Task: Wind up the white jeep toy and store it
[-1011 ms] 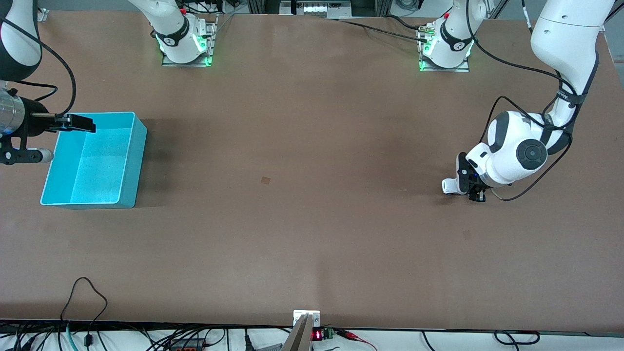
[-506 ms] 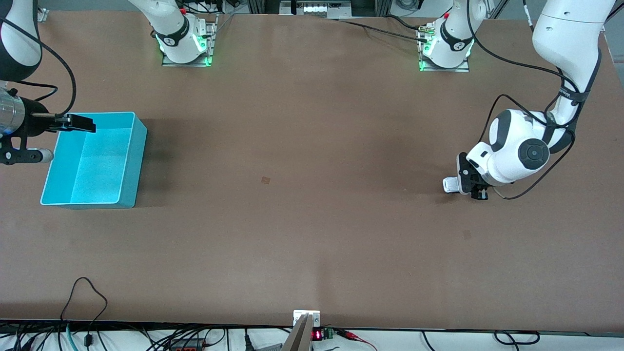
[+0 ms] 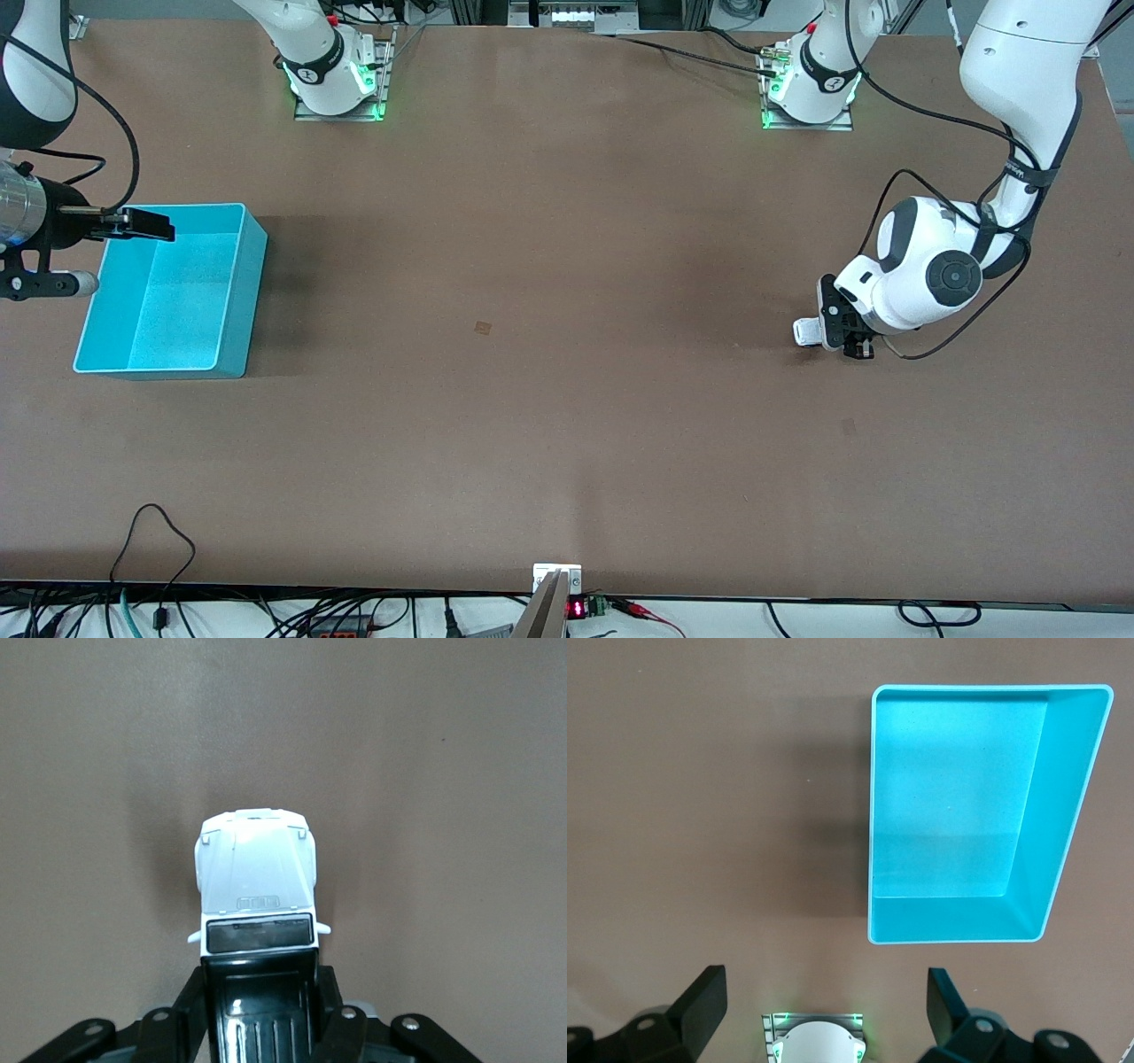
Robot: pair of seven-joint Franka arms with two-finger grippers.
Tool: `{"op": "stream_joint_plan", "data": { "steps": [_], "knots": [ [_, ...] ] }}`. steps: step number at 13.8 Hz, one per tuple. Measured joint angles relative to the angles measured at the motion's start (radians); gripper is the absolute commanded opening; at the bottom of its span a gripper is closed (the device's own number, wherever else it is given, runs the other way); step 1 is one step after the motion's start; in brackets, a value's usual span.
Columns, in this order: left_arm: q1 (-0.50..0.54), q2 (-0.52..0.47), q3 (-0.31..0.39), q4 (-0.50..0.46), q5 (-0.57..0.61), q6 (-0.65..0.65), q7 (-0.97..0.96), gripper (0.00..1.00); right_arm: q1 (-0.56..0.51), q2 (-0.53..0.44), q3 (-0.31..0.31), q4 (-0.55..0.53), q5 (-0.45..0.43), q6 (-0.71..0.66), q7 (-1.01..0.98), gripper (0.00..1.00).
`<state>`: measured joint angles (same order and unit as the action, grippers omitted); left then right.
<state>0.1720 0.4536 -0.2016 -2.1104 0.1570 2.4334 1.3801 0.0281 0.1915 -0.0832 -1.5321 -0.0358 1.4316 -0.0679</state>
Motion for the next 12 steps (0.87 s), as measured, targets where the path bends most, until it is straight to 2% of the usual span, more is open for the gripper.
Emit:
{"op": "stream_joint_plan", "data": {
  "steps": [12],
  "knots": [
    [0.022, 0.000, 0.000, -0.002, 0.000, 0.001, 0.051, 0.26, 0.000, 0.000, 0.000, 0.000, 0.000, 0.000, 0.000, 1.00]
  ]
}}
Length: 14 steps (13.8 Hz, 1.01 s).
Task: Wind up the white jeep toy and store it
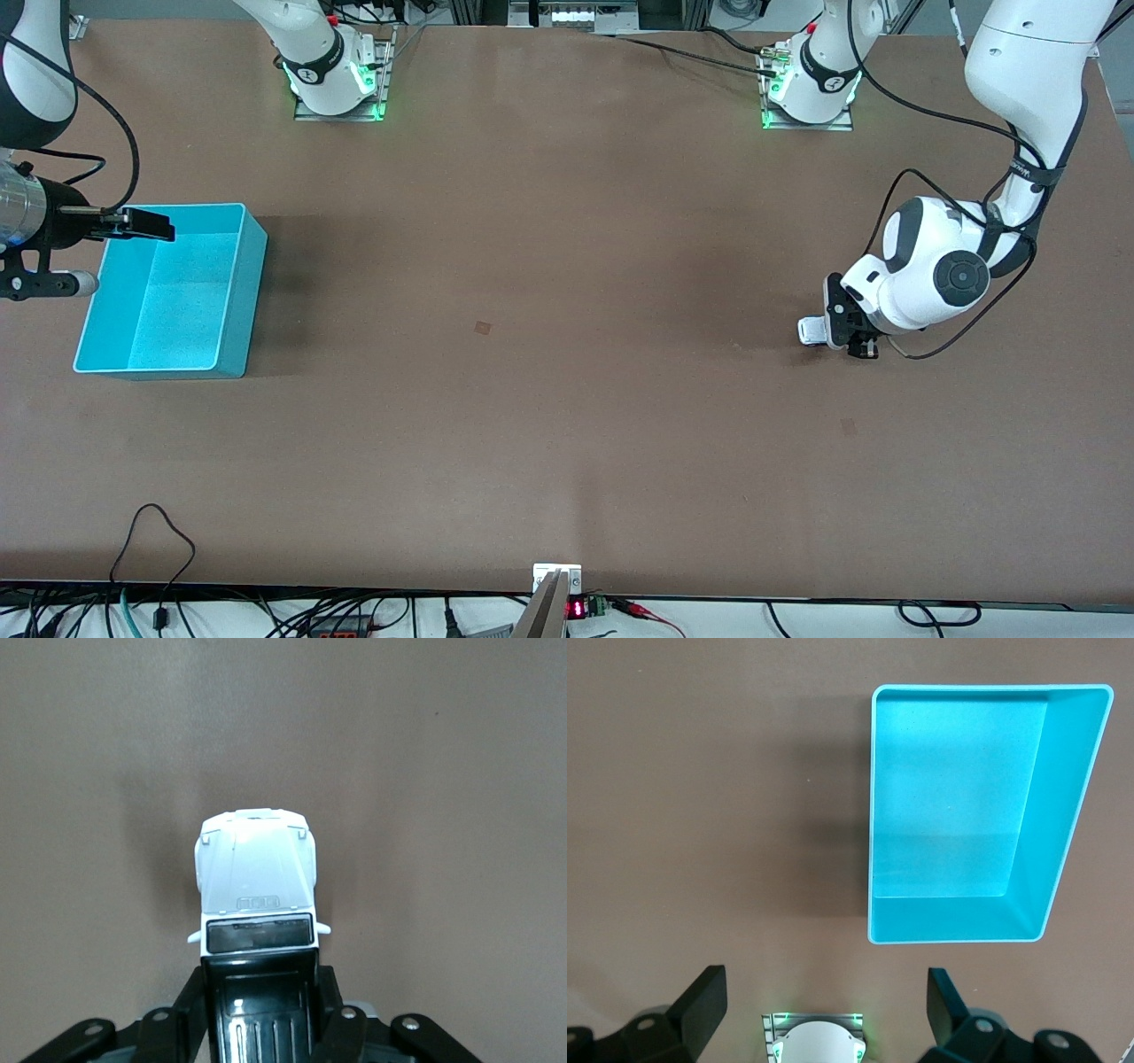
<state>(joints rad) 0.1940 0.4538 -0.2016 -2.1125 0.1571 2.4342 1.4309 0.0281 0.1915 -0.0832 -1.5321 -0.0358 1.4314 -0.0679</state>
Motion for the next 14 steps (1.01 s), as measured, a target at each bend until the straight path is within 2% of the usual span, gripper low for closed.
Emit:
{"op": "stream_joint_plan", "data": {
  "steps": [14],
  "knots": [
    [0.099, 0.005, -0.002, 0.005, 0.073, -0.003, 0.083, 0.26, 0.000, 0.000, 0.000, 0.000, 0.000, 0.000, 0.000, 1.00]
  ]
}}
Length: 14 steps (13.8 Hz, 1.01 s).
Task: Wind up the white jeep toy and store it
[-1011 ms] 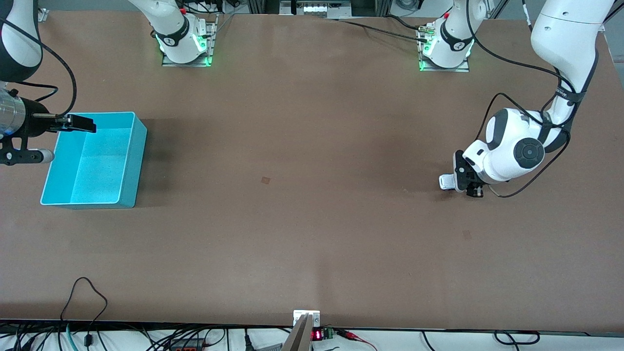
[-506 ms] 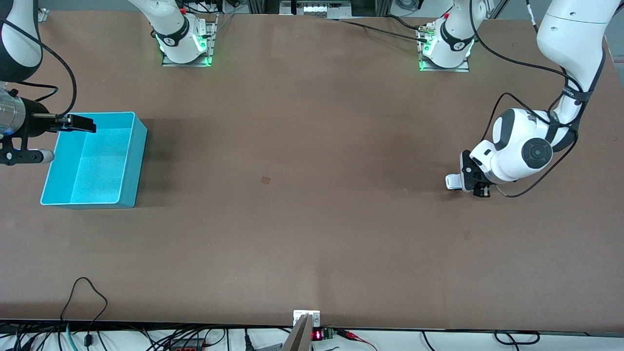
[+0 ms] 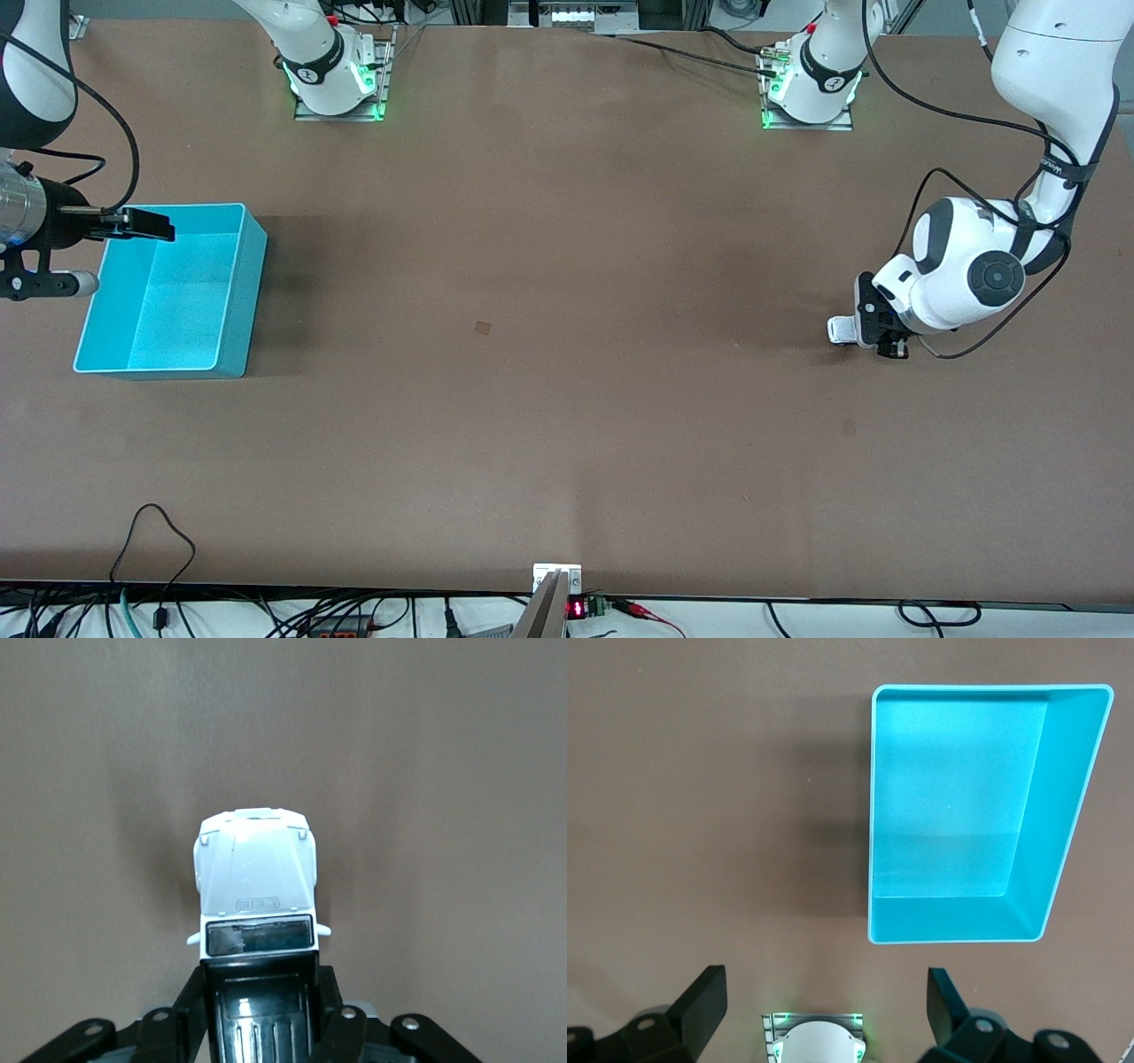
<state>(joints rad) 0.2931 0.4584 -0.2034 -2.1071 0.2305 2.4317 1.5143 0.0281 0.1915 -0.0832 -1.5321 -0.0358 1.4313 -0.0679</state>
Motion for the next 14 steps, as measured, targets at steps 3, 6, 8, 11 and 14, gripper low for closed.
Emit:
{"op": "stream_joint_plan", "data": {
  "steps": [3, 6, 8, 11, 14],
  "knots": [
    [0.036, 0.007, 0.000, 0.013, 0.001, -0.004, 0.056, 0.26, 0.000, 0.000, 0.000, 0.000, 0.000, 0.000, 0.000, 1.00],
    [0.063, 0.014, 0.000, 0.023, 0.001, -0.005, 0.085, 0.26, 0.000, 0.000, 0.000, 0.000, 0.000, -0.001, 0.000, 1.00],
    [0.080, 0.018, 0.000, 0.029, 0.001, -0.005, 0.092, 0.26, 0.000, 0.000, 0.000, 0.000, 0.000, -0.005, 0.000, 1.00],
    [0.102, 0.022, -0.001, 0.036, 0.025, -0.005, 0.099, 0.26, 0.001, 0.000, 0.000, 0.000, 0.001, -0.007, 0.000, 1.00],
    [0.122, 0.027, -0.001, 0.044, 0.043, -0.005, 0.101, 0.26, 0.001, 0.000, 0.001, 0.000, 0.001, -0.007, 0.000, 1.00]
  ]
}}
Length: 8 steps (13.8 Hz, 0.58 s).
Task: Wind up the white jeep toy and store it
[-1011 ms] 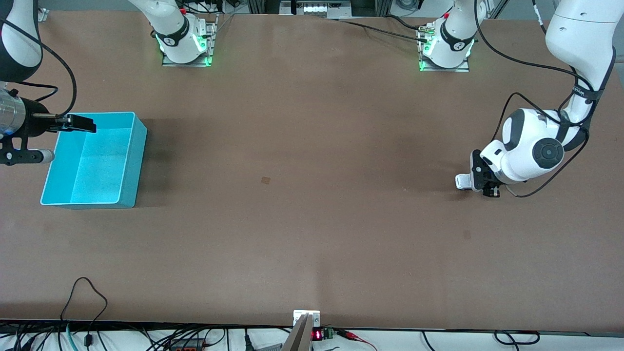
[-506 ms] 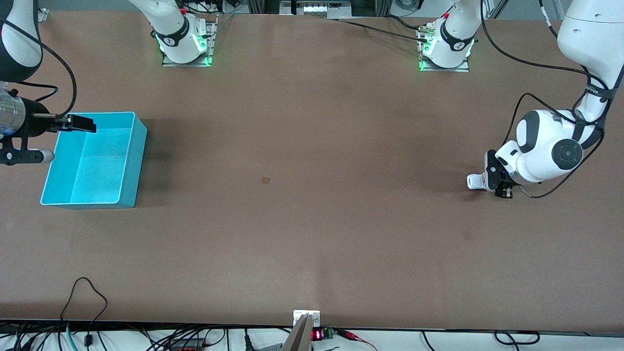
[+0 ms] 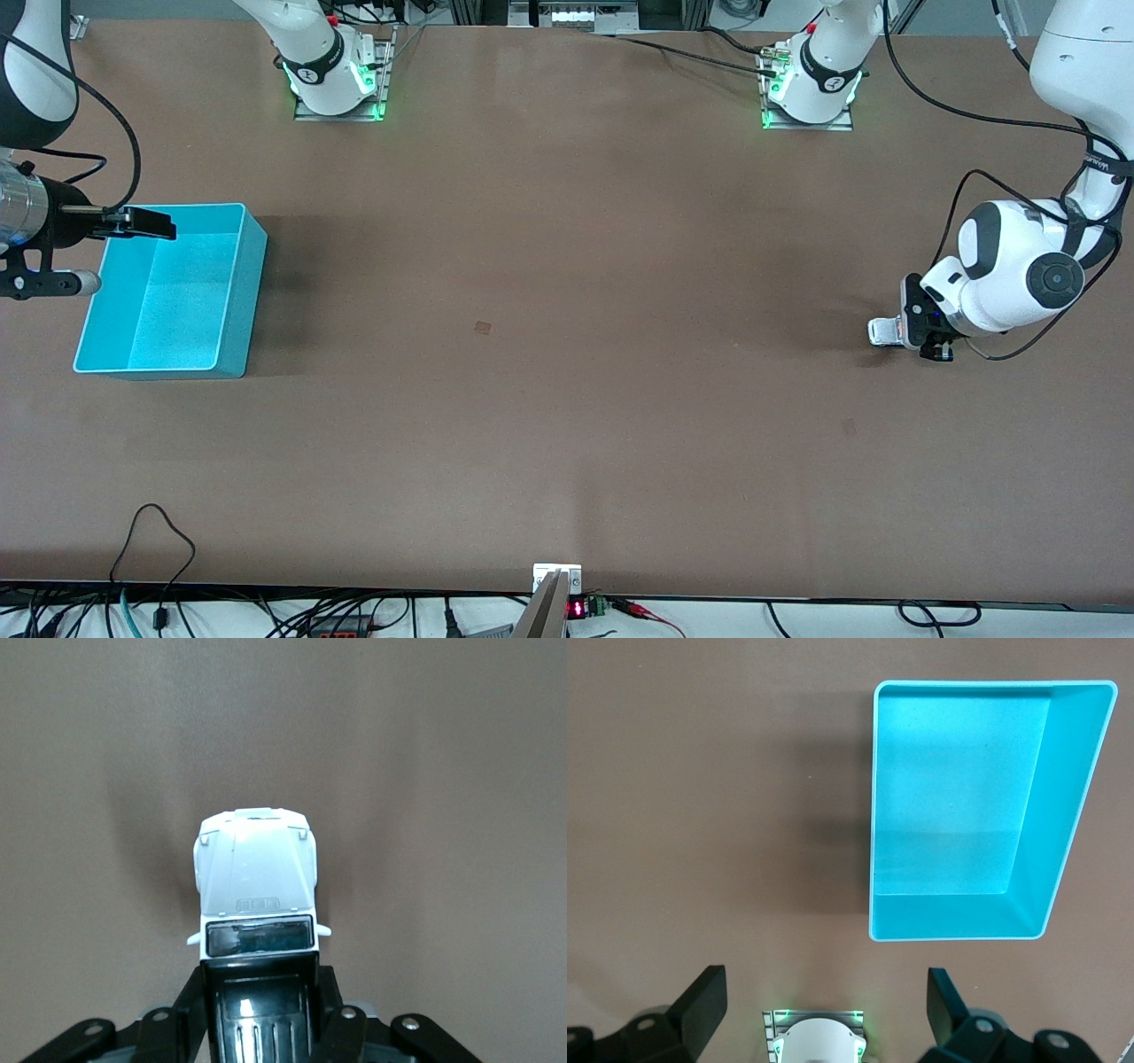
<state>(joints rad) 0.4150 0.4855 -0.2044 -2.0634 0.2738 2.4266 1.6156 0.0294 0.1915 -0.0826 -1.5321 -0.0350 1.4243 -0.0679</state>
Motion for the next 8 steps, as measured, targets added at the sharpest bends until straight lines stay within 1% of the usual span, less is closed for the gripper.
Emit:
{"op": "stream_joint_plan", "data": {
  "steps": [4, 8],
  "knots": [
    [0.026, 0.007, 0.000, 0.011, 0.042, 0.001, 0.002, 0.26, 0.000, 0.000, 0.000, 0.000, 0.000, -0.001, 0.000, 1.00],
    [0.049, 0.013, 0.000, 0.020, 0.045, 0.002, 0.004, 0.27, 0.001, 0.000, 0.000, 0.000, 0.000, -0.001, 0.000, 1.00]
  ]
}}
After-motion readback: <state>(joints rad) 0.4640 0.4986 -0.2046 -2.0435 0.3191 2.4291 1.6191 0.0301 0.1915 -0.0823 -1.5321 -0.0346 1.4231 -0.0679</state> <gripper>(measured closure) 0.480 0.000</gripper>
